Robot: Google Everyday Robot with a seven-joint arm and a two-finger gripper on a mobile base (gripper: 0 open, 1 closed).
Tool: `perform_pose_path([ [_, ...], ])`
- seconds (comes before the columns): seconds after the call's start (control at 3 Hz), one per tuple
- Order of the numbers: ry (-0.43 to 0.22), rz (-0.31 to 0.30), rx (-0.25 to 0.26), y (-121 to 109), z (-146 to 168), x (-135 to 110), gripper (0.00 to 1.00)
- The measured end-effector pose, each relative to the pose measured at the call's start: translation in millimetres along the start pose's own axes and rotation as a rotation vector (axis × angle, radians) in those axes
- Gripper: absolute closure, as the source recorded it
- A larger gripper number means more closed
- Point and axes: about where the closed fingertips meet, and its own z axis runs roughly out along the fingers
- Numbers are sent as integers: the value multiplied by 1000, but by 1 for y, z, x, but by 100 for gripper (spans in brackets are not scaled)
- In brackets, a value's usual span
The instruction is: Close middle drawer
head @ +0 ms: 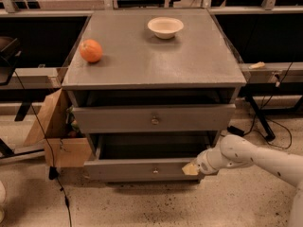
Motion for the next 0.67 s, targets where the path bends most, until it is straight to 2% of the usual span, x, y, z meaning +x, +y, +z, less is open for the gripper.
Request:
perform_pose_path([
  [0.67,-4,13,-4,-1,-1,3,100],
])
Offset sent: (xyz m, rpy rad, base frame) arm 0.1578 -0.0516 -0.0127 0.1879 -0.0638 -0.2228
